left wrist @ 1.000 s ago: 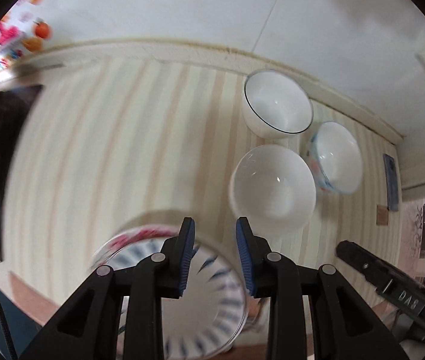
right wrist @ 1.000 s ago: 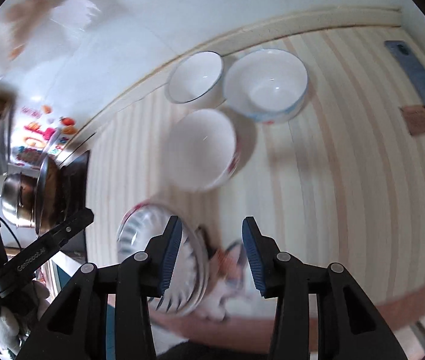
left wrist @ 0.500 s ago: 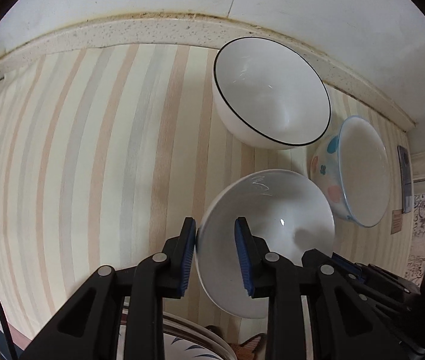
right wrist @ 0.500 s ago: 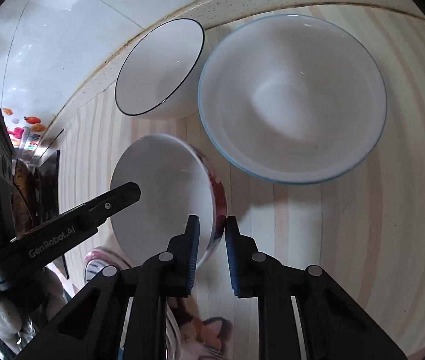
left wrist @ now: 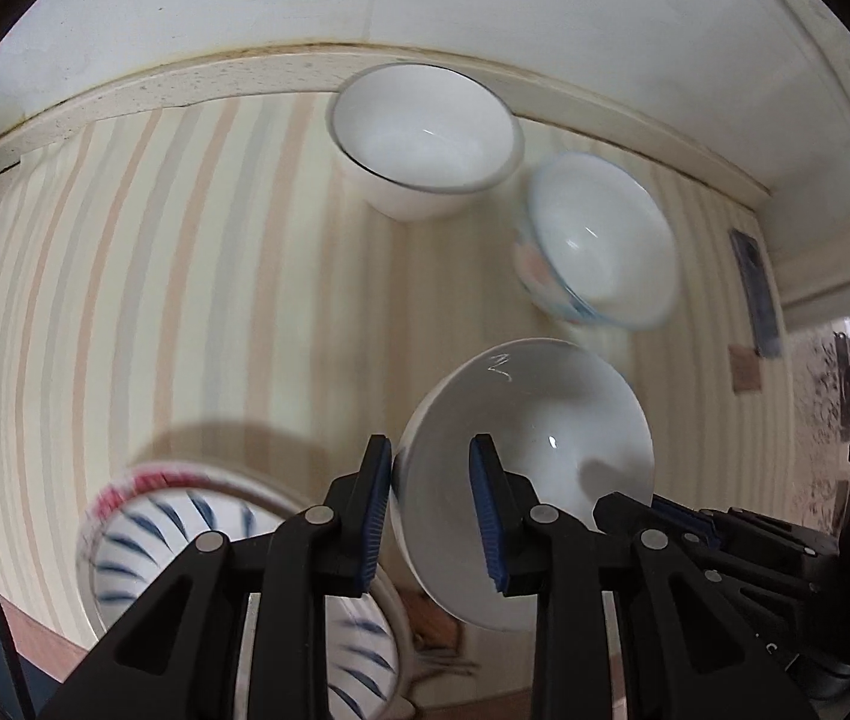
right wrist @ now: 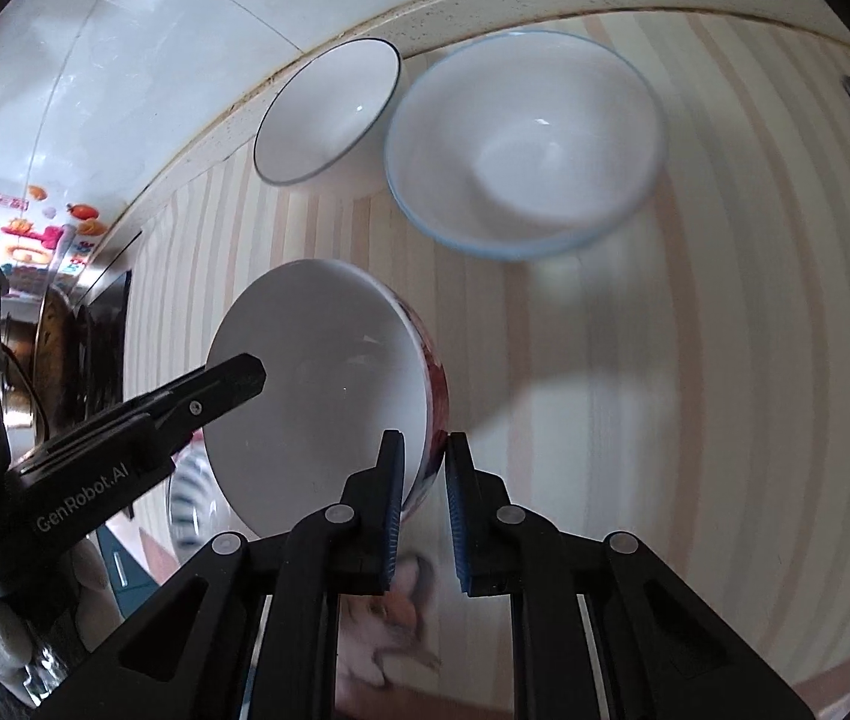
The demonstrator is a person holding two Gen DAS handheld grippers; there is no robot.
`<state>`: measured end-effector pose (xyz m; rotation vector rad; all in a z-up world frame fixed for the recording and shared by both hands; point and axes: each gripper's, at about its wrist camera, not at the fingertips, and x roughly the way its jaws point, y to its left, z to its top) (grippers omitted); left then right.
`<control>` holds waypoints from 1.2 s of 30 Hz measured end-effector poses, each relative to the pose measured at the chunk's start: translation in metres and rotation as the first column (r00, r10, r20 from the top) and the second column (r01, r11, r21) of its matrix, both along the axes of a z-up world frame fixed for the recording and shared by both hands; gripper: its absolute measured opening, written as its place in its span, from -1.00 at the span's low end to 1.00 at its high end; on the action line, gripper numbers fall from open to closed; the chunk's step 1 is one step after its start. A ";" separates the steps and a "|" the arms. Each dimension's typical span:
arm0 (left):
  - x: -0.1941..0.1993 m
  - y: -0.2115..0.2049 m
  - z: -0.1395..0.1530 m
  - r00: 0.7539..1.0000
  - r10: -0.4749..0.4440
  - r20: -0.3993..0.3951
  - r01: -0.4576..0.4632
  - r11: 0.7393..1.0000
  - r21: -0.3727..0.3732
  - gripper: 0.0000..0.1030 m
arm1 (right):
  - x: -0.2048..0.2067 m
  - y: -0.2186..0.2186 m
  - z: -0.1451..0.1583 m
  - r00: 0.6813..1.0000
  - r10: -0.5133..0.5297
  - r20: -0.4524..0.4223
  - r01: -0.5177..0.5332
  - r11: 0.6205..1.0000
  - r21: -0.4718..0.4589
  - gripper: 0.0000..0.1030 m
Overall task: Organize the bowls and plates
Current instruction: 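Grasp the white bowl rim with the right gripper while the left gripper grips it too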
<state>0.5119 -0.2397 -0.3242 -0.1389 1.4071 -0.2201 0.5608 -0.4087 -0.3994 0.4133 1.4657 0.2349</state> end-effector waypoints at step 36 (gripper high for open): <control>-0.065 -0.074 -0.033 0.983 -0.163 -0.084 0.170 0.982 0.077 -0.53 | -0.109 -0.072 -0.030 0.992 -0.040 -0.122 0.037 0.999 -0.030 -0.69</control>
